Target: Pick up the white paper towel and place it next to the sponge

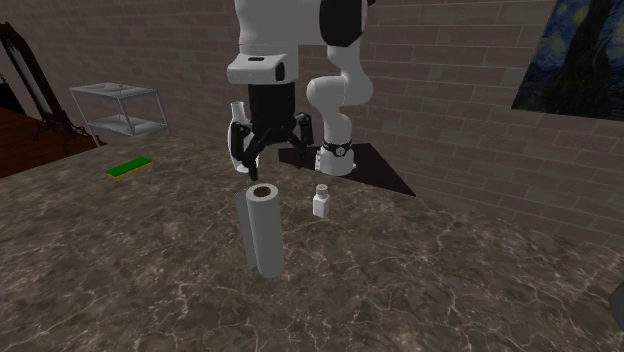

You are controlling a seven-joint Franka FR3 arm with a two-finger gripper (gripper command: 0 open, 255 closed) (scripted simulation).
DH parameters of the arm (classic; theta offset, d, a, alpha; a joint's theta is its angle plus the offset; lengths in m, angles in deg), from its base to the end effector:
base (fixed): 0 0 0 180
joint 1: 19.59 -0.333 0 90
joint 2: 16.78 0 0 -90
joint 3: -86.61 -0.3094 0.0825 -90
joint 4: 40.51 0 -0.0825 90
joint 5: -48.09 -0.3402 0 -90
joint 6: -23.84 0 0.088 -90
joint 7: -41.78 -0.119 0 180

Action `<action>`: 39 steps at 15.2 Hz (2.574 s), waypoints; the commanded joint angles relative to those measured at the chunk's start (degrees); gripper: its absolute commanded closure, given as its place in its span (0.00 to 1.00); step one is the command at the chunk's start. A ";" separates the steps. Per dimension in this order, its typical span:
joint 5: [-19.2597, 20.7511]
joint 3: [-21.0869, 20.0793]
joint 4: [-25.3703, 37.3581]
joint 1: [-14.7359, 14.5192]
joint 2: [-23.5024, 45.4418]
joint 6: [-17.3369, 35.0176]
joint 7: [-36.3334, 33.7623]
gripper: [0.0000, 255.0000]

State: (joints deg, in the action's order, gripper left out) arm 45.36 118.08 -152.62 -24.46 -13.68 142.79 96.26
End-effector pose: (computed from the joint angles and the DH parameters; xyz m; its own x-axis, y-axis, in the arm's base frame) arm 0.4829 -0.2342 0.4584 0.8911 0.4506 0.0548 0.4482 -0.8925 0.0509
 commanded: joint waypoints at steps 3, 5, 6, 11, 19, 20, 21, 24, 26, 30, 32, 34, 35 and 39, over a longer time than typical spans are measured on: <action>-5.44 -0.04 7.65 2.15 8.60 -0.28 7.78 0.00; -5.88 -0.21 6.87 2.30 9.25 1.05 8.07 0.00; -6.12 -0.28 6.50 2.36 9.59 1.71 8.23 0.00; -7.33 -0.64 4.96 2.67 11.28 4.66 9.01 0.00; -7.34 -0.64 4.97 2.67 11.29 4.65 9.02 1.00; -7.34 -0.64 4.97 2.67 11.29 4.65 9.02 1.00; -7.34 -0.64 4.99 2.67 11.30 4.65 9.01 1.00; -7.32 -0.64 4.96 2.66 11.26 4.64 8.99 1.00; -7.31 -0.64 4.94 2.66 11.24 4.65 9.00 1.00; -6.87 -0.49 5.80 2.56 10.67 3.31 8.69 1.00; -6.43 -0.36 6.69 2.47 10.10 1.95 8.38 1.00; -6.03 -0.24 7.63 2.39 9.58 0.58 8.10 1.00; -5.85 -0.19 8.12 2.36 9.34 -0.12 7.97 1.00; -5.19 -0.01 10.23 2.26 8.49 -2.93 7.49 1.00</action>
State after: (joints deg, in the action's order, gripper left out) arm 39.97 118.02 -142.83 -22.18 -4.92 140.55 103.87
